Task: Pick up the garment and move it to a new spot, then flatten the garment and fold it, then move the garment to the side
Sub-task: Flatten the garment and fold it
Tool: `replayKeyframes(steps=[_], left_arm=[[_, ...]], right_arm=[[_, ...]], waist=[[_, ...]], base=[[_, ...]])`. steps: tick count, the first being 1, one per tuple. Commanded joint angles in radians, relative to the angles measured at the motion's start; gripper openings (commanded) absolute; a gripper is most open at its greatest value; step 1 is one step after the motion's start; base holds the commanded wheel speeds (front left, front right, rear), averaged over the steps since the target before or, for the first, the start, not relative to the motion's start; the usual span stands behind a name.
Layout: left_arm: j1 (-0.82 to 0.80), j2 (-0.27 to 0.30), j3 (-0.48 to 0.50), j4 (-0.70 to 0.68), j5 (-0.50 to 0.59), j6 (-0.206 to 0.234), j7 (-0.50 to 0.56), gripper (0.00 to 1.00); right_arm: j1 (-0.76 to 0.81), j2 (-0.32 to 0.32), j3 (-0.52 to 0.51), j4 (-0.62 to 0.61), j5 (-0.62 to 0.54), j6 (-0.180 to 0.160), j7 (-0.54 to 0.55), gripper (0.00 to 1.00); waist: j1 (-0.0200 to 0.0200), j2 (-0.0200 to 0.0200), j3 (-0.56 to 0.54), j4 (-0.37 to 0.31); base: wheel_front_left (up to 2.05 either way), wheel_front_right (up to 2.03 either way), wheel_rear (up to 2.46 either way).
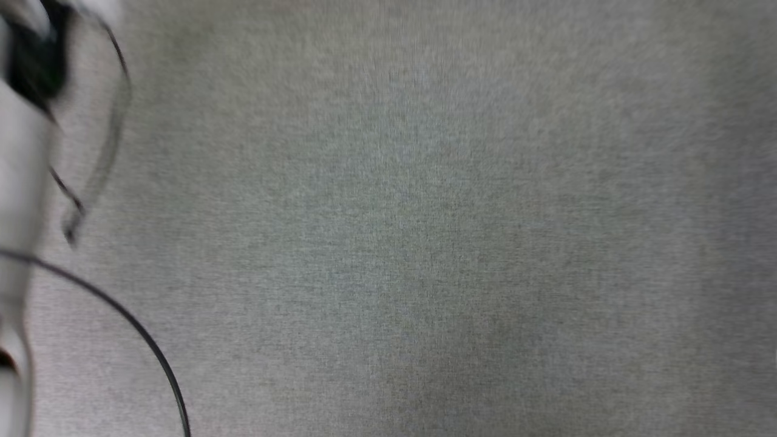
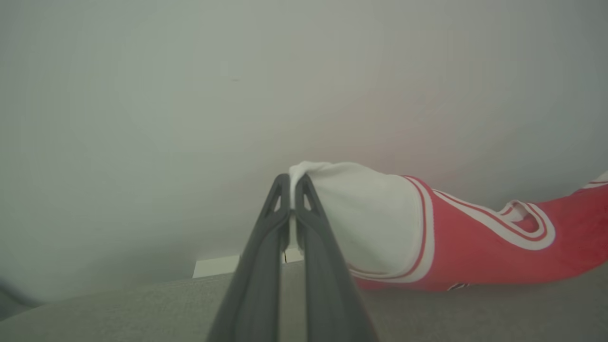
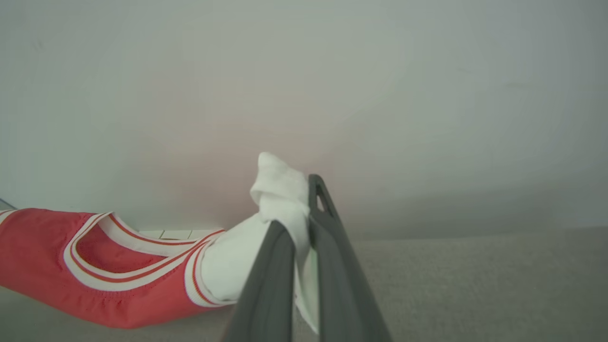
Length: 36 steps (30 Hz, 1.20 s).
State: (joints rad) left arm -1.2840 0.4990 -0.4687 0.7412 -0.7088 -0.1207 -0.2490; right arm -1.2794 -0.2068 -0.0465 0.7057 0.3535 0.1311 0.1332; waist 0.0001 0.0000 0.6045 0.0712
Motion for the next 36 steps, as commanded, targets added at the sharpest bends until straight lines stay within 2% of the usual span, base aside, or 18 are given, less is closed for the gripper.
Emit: replayKeyframes(steps=[1,6,11,14,22,36], left_arm=[[0.067,-0.003,-0.008,0.002,-0.011,-0.003,-0.007,0.0],[0.302,0.003,-0.055,-0.018,-0.039,-0.007,-0.011,0.0],[0.536,0.04,-0.082,-0.083,-0.075,-0.008,0.0,0.0],[0.669,0.067,-0.091,-0.135,-0.097,0.013,0.02,0.0],[0.972,0.14,-0.108,-0.321,-0.133,0.109,0.056,0.0],[1.353,0.226,-0.11,-0.634,-0.209,0.278,0.094,0.0]], right_arm=[[0.059,-0.02,0.02,-0.016,0.036,-0.001,0.003,0.0],[0.283,-0.067,0.096,-0.077,0.16,-0.001,0.036,0.0],[0.506,-0.149,0.171,-0.184,0.273,-0.001,0.098,0.0],[0.632,-0.201,0.193,-0.244,0.332,-0.001,0.122,0.0],[0.913,-0.314,0.242,-0.35,0.394,-0.001,0.121,0.0],[1.228,-0.433,0.317,-0.489,0.404,-0.001,0.074,0.0]], waist=[[-0.0001,0.0,-0.062,0.0],[-0.0001,0.0,-0.175,-0.006],[-0.0001,0.0,-0.273,-0.014],[-0.0001,0.0,-0.327,-0.016],[-0.0001,0.0,-0.437,-0.021],[-0.0001,0.0,-0.574,-0.051]], base=[[0.0,0.0,0.0],[0.0,0.0,0.0],[0.0,0.0,0.0],[0.0,0.0,0.0],[0.0,0.0,0.0],[0.0,0.0,0.0]])
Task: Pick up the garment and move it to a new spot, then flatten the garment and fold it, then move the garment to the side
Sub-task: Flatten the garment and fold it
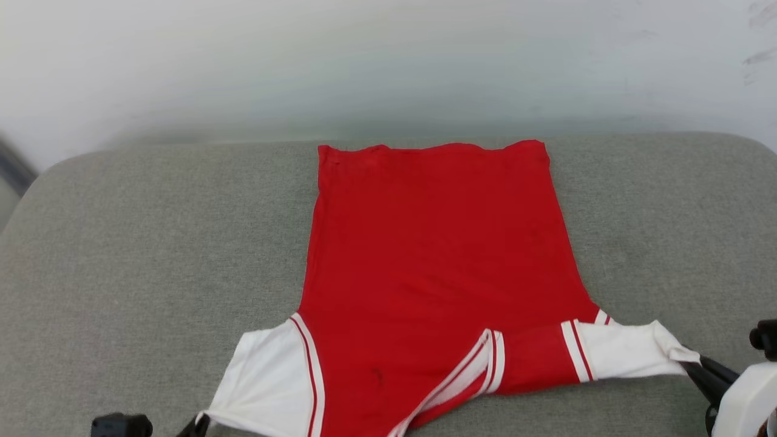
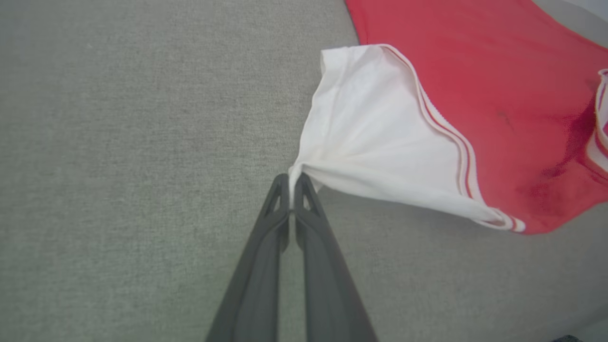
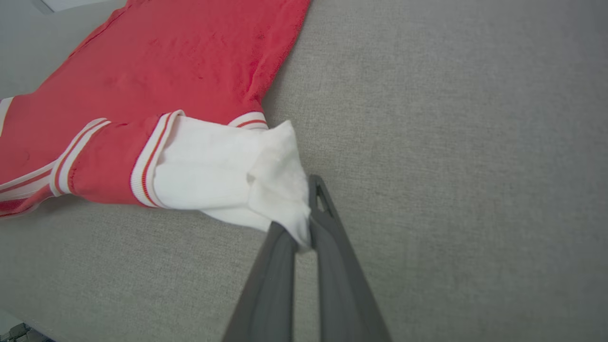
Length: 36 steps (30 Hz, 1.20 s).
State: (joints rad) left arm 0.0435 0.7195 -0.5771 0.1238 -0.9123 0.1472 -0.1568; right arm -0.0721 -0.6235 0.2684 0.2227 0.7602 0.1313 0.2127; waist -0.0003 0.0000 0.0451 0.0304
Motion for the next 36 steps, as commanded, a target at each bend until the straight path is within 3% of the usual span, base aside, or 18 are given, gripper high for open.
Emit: replayKeyframes(steps=[1,7,8,9,10,14,20,27,33,36], left_arm=[[0.048,0.009,-0.005,-0.035,-0.009,0.018,0.003,0.0],[0.107,0.01,-0.015,-0.111,-0.013,0.053,0.007,0.0],[0.106,0.008,-0.017,-0.118,-0.011,0.054,0.008,0.0],[0.102,0.007,-0.019,-0.124,-0.008,0.055,0.009,0.0],[0.097,0.007,-0.019,-0.129,-0.006,0.056,0.01,0.0],[0.084,0.02,-0.027,-0.16,0.008,0.053,0.017,0.0],[0.097,0.051,-0.031,-0.275,0.02,0.066,0.032,0.0],[0.07,0.114,-0.06,-0.475,0.058,0.07,0.117,0.0],[0.009,0.11,-0.086,-0.584,0.098,0.056,0.167,0.0],[-0.019,0.104,-0.096,-0.602,0.112,0.046,0.179,0.0]], right_arm=[[0.038,-0.023,0.011,-0.01,-0.001,-0.001,-0.011,0.0],[0.088,-0.051,0.05,-0.002,0.015,-0.001,-0.017,0.0],[0.087,-0.056,0.055,-0.001,0.016,-0.001,-0.013,0.21],[0.084,-0.061,0.059,-0.001,0.017,-0.001,-0.014,0.75],[0.081,-0.062,0.063,-0.001,0.023,-0.001,-0.009,1.0],[0.063,-0.072,0.054,-0.005,0.05,-0.001,0.035,1.0],[0.007,-0.044,-0.04,-0.072,0.09,-0.001,0.206,1.0],[-0.188,0.042,-0.199,-0.162,-0.015,-0.001,0.502,1.0],[-0.442,0.128,-0.306,-0.12,-0.174,-0.001,0.751,1.0],[-0.533,0.141,-0.324,-0.088,-0.234,-0.001,0.814,1.0]], waist=[[0.0003,0.0,-0.018,-0.014],[0.0003,0.0,-0.021,-0.02],[0.0003,0.0,-0.02,-0.02],[0.0003,0.0,-0.019,-0.02],[0.0003,0.0,-0.018,-0.019],[0.0003,0.0,-0.009,-0.009],[0.0003,0.0,0.024,0.022],[0.0003,0.0,0.138,0.105],[0.0003,0.0,0.274,0.208],[0.0003,0.0,0.32,0.239]], base=[[0.0,0.0,0.0],[0.0,0.0,0.0],[0.0,0.0,0.0],[0.0,0.0,0.0],[0.0,0.0,0.0],[0.0,0.0,0.0],[0.0,0.0,0.0],[0.0,0.0,0.0],[0.0,0.0,0.0],[0.0,0.0,0.0]])
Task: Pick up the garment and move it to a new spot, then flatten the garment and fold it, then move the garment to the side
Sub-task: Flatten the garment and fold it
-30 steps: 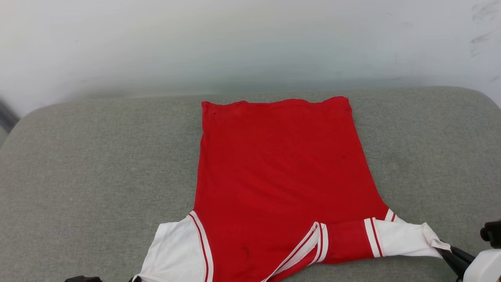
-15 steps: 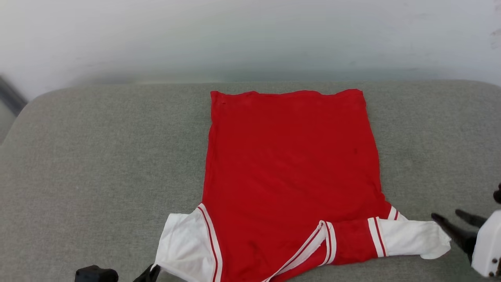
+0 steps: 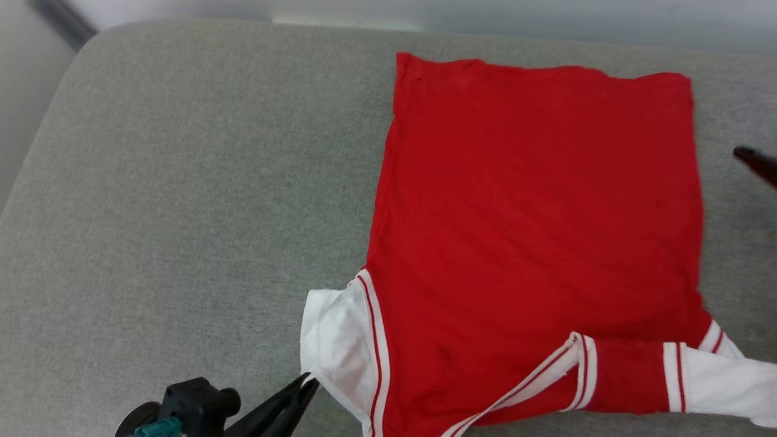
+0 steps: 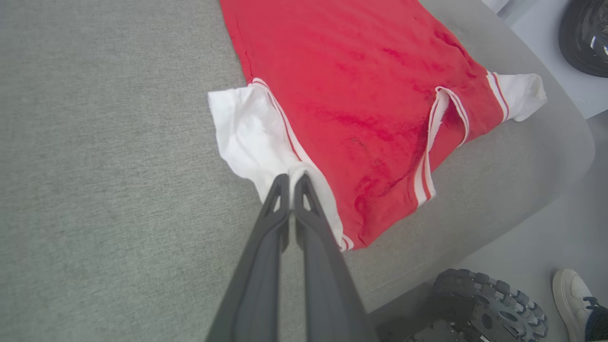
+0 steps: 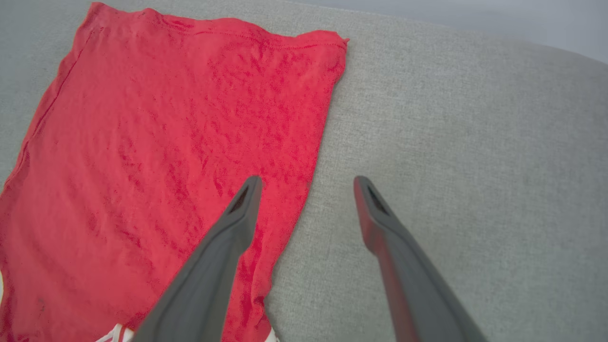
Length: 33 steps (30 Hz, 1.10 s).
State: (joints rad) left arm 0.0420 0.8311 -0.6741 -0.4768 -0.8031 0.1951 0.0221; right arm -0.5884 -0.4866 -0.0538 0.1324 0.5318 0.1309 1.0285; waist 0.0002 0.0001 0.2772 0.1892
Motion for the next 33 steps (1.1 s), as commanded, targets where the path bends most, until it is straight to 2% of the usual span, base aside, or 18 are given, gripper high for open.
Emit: replayKeyframes(steps=[1,8,14,19,27,28,29,30,33], left_arm=[[-0.035,-0.011,-0.005,-0.011,0.013,-0.011,0.006,0.0],[-0.132,-0.046,-0.029,-0.035,0.05,-0.057,0.033,0.0],[-0.184,-0.055,-0.038,-0.032,0.061,-0.097,0.04,0.0],[-0.209,-0.073,-0.046,-0.017,0.067,-0.117,0.028,0.0],[-0.228,-0.108,-0.056,0.023,0.062,-0.14,0.003,0.0],[-0.229,-0.109,-0.055,0.029,0.061,-0.142,-0.001,0.0],[-0.23,-0.109,-0.054,0.033,0.06,-0.143,-0.002,0.0],[-0.232,-0.11,-0.053,0.038,0.059,-0.144,-0.003,0.0],[-0.234,-0.108,-0.048,0.053,0.055,-0.143,-0.006,0.0]], right_arm=[[-0.062,0.007,-0.023,0.023,-0.033,0.0,0.025,1.0],[-0.303,0.02,-0.123,0.161,-0.221,0.0,0.12,1.0],[-0.421,0.017,-0.172,0.24,-0.35,0.0,0.157,1.0],[-0.443,0.018,-0.206,0.276,-0.424,0.0,0.185,1.0],[-0.351,0.056,-0.269,0.294,-0.464,0.0,0.217,1.0],[-0.344,0.064,-0.281,0.294,-0.468,0.0,0.224,0.72],[-0.34,0.072,-0.289,0.291,-0.471,0.0,0.225,0.21],[-0.339,0.079,-0.296,0.286,-0.476,0.0,0.222,0.0],[-0.33,0.091,-0.298,0.276,-0.481,0.0,0.218,0.0]], waist=[[-0.0002,-0.0001,0.114,0.098],[-0.0002,-0.0001,0.226,0.206],[-0.0002,-0.0001,0.28,0.266],[-0.0002,-0.0001,0.311,0.294],[-0.0002,-0.0001,0.339,0.318],[-0.0002,-0.0001,0.34,0.318],[-0.0002,-0.0001,0.342,0.317],[-0.0002,-0.0001,0.342,0.316],[-0.0002,-0.0001,0.329,0.306]], base=[[0.0,0.0,0.0],[0.0,0.0,0.0],[0.0,0.0,0.0],[0.0,0.0,0.0],[0.0,0.0,0.0],[0.0,0.0,0.0],[0.0,0.0,0.0],[0.0,0.0,0.0],[0.0,0.0,0.0]])
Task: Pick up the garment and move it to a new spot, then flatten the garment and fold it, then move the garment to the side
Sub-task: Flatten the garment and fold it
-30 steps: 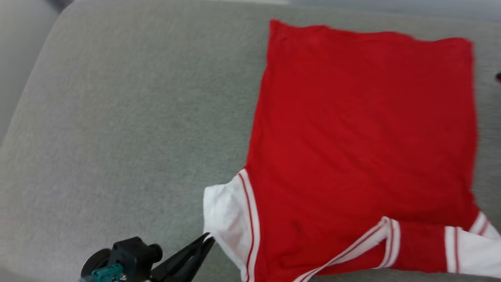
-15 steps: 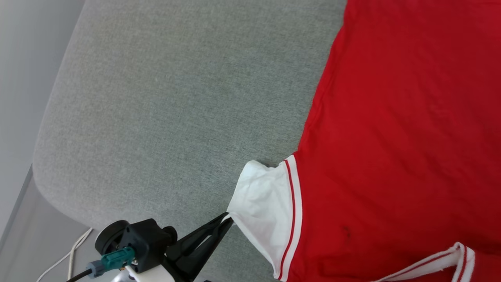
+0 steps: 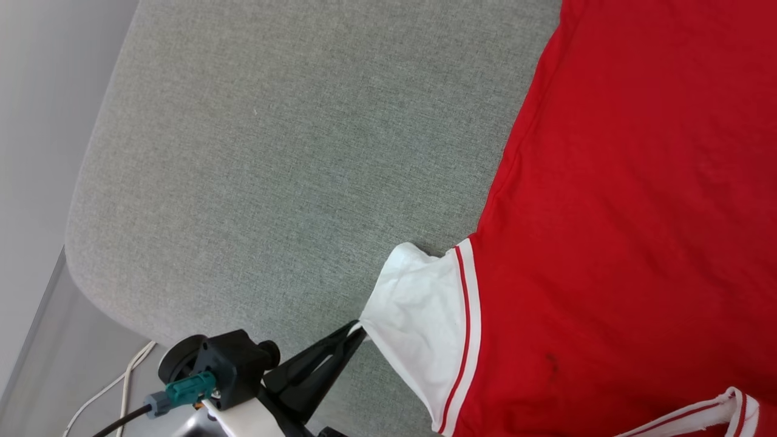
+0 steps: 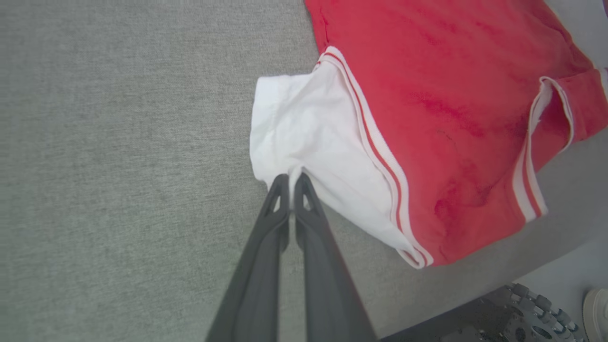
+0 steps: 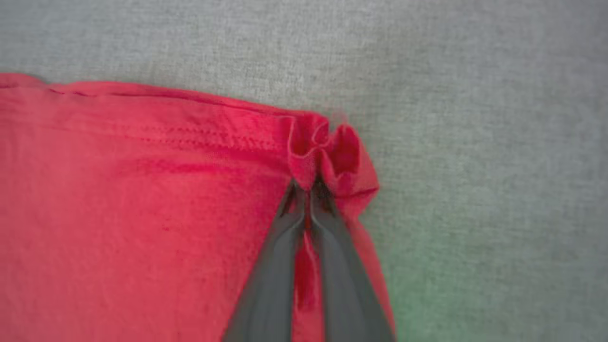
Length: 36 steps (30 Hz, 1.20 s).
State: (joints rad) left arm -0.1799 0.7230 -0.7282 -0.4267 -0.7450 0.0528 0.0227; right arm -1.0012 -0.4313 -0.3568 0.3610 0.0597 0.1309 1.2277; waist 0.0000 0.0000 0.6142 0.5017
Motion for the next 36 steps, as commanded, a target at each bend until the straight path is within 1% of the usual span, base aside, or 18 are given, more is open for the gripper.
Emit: replayKeyframes(steps=[1,5,8,11,15,19,22,23,25,30,36], left_arm=[[-0.013,0.001,0.008,0.007,-0.003,0.001,-0.008,0.0],[-0.014,0.015,0.013,0.023,0.017,0.014,-0.007,0.0],[0.001,0.02,0.018,0.027,0.016,0.036,-0.001,0.0],[0.019,0.032,0.025,0.038,0.009,0.056,0.006,0.0],[0.055,0.045,0.038,0.057,-0.007,0.088,0.005,0.0],[0.11,0.05,0.044,0.078,-0.033,0.118,-0.009,0.0],[0.146,0.046,0.046,0.092,-0.048,0.133,-0.023,0.0],[0.166,0.045,0.052,0.101,-0.05,0.147,-0.039,0.0],[0.188,0.042,0.057,0.112,-0.059,0.16,-0.053,0.0],[0.22,0.033,0.062,0.138,-0.075,0.175,-0.074,0.0],[0.234,0.018,0.074,0.161,-0.094,0.182,-0.096,0.0]], right_arm=[[0.082,0.036,0.005,0.044,-0.009,0.0,0.015,0.0],[0.111,0.032,0.012,0.047,0.008,0.0,0.007,0.0],[0.149,0.022,0.027,0.049,0.037,-0.001,-0.001,0.0],[0.19,0.038,0.026,0.049,0.074,-0.001,-0.004,0.0],[0.287,0.037,0.079,0.019,0.137,-0.001,-0.002,0.0],[0.399,0.058,0.063,-0.013,0.22,0.0,-0.005,0.0],[0.509,0.05,0.076,-0.055,0.276,-0.001,-0.011,0.0],[0.571,0.069,0.065,-0.091,0.32,0.0,-0.017,0.0],[0.643,0.072,0.072,-0.135,0.348,0.0,-0.019,0.0],[0.801,0.108,0.083,-0.26,0.418,0.0,-0.04,0.0],[0.997,0.15,0.081,-0.396,0.446,0.0,-0.067,0.0]], waist=[[0.0,0.0,-0.015,-0.012],[0.0,0.0,-0.066,-0.047],[0.0,0.0,-0.116,-0.083],[0.0,0.0,-0.176,-0.126],[0.0,0.0,-0.261,-0.189],[0.0,0.0,-0.336,-0.252],[0.0,0.0,-0.383,-0.288],[0.0,0.0,-0.404,-0.313],[0.0,0.0,-0.419,-0.336],[0.0,0.0,-0.461,-0.379],[0.0,0.0,-0.498,-0.407]], base=[[0.0,0.0,0.0],[0.0,0.0,0.0],[0.0,0.0,0.0],[0.0,0.0,0.0],[0.0,0.0,0.0],[0.0,0.0,0.0],[0.0,0.0,0.0],[0.0,0.0,0.0],[0.0,0.0,0.0],[0.0,0.0,0.0],[0.0,0.0,0.0]])
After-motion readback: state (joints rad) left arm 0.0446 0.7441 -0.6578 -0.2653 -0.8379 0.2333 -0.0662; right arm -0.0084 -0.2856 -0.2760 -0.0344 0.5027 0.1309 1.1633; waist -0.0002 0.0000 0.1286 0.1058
